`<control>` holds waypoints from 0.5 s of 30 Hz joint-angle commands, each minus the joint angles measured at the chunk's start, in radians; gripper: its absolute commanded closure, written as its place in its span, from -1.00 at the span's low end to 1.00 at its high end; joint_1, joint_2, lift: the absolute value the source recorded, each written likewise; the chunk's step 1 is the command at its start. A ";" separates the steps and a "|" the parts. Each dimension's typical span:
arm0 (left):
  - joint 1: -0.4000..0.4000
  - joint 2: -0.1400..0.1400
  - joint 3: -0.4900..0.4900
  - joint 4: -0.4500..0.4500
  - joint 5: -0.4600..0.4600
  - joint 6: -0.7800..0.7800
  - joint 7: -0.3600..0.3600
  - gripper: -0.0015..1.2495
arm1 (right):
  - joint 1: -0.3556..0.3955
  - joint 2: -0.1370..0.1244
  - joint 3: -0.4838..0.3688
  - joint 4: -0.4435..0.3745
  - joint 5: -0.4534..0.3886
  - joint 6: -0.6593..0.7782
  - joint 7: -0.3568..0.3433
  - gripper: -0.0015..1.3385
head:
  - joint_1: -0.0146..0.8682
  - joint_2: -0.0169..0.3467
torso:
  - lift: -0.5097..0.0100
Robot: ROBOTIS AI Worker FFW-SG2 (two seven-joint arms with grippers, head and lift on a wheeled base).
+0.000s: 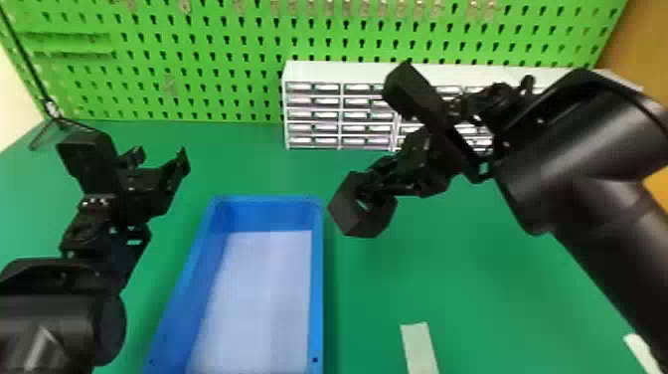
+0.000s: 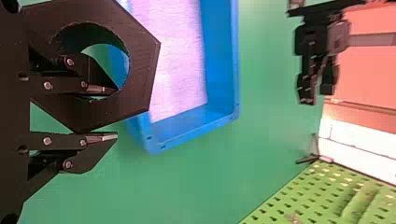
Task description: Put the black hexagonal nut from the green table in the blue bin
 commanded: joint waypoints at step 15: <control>-0.003 0.000 -0.004 0.006 0.001 0.000 0.000 -0.14 | -0.006 0.163 0.066 0.077 -0.085 -0.046 -0.071 0.48 | 0.59 -0.76 | 0.59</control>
